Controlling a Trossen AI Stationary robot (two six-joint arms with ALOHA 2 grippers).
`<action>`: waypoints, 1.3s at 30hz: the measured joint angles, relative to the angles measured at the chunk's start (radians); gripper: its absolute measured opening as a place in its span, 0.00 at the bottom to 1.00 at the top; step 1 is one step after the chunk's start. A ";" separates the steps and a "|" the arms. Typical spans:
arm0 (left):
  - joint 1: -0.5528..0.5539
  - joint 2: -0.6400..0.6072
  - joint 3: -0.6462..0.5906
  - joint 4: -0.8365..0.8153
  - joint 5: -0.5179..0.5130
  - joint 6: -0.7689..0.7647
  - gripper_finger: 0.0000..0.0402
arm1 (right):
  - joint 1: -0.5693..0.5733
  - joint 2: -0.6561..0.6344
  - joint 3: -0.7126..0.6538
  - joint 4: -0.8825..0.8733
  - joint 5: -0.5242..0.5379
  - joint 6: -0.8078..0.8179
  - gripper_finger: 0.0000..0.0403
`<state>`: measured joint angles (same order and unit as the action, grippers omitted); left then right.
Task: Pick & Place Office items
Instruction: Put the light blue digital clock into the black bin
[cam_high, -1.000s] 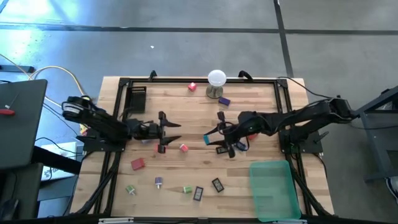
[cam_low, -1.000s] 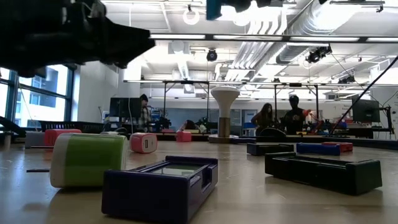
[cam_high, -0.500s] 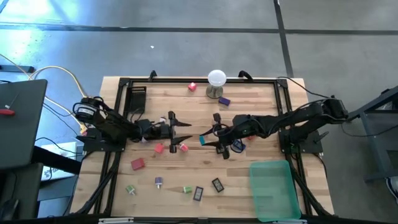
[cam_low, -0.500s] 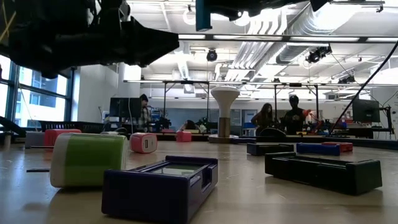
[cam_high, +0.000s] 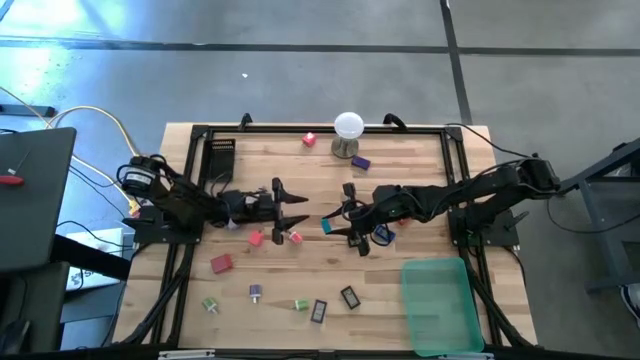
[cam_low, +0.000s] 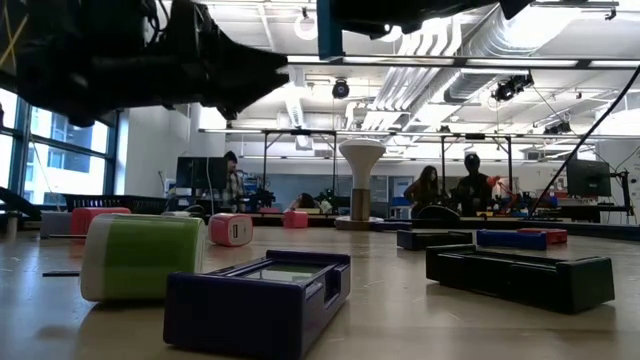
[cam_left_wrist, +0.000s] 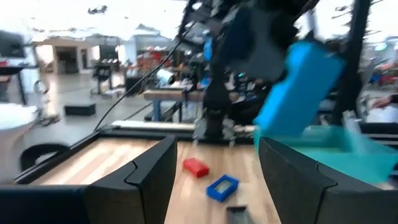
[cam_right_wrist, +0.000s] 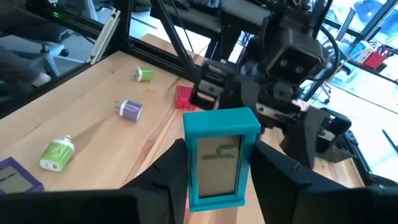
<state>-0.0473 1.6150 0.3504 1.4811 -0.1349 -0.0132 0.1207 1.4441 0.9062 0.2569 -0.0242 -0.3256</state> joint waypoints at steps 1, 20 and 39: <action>0.006 0.000 0.000 -0.015 0.002 -0.002 0.54 | 0.000 0.000 0.000 -0.001 0.000 0.004 0.33; 0.004 0.000 -0.001 -0.068 0.052 0.054 0.88 | -0.009 0.090 -0.001 0.164 0.030 0.034 0.33; 0.005 0.000 -0.001 -0.067 0.052 0.055 0.89 | -0.010 0.104 0.000 0.193 0.055 0.061 0.33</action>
<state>-0.0422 1.6150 0.3496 1.4139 -0.0834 0.0414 0.1112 1.5482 0.9058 0.4499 0.0309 -0.2645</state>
